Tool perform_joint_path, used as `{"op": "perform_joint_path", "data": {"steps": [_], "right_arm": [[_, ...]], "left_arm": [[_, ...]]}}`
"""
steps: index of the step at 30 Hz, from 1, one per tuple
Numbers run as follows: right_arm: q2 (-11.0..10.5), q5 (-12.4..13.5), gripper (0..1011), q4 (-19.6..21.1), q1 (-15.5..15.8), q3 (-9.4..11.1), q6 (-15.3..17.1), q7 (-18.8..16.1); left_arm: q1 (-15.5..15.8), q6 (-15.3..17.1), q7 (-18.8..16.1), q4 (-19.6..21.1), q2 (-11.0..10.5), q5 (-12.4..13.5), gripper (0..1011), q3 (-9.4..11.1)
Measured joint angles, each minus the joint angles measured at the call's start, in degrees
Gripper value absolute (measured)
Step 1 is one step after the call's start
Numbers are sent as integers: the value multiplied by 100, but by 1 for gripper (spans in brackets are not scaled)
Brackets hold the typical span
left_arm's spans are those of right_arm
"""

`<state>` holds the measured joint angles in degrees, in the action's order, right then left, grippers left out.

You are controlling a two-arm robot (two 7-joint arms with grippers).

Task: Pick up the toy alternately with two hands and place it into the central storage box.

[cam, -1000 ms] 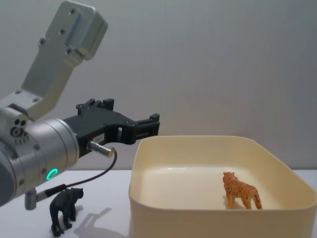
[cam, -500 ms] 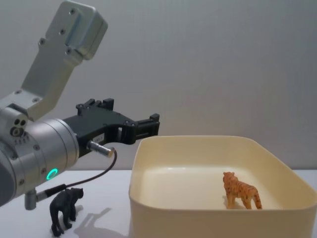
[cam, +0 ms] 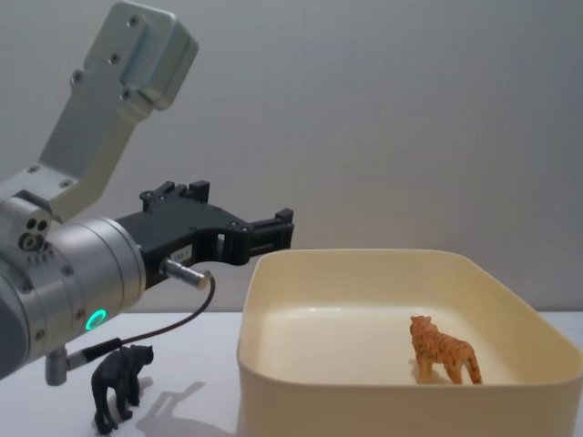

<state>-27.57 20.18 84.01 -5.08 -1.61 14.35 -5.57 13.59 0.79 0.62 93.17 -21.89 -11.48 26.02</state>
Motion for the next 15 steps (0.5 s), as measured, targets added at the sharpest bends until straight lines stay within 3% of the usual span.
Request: {"op": "perform_joint_path", "data": {"steps": [4,15], "right_arm": [[57,-100,997,-159,-98,-66,-13,-30],[150,-266,715,-409,-261,-176,-31,-76]], "left_arm": [[0,0,0,0,-1,0,1002,0],[0,0,0,0,0,0,1002,0]]}}
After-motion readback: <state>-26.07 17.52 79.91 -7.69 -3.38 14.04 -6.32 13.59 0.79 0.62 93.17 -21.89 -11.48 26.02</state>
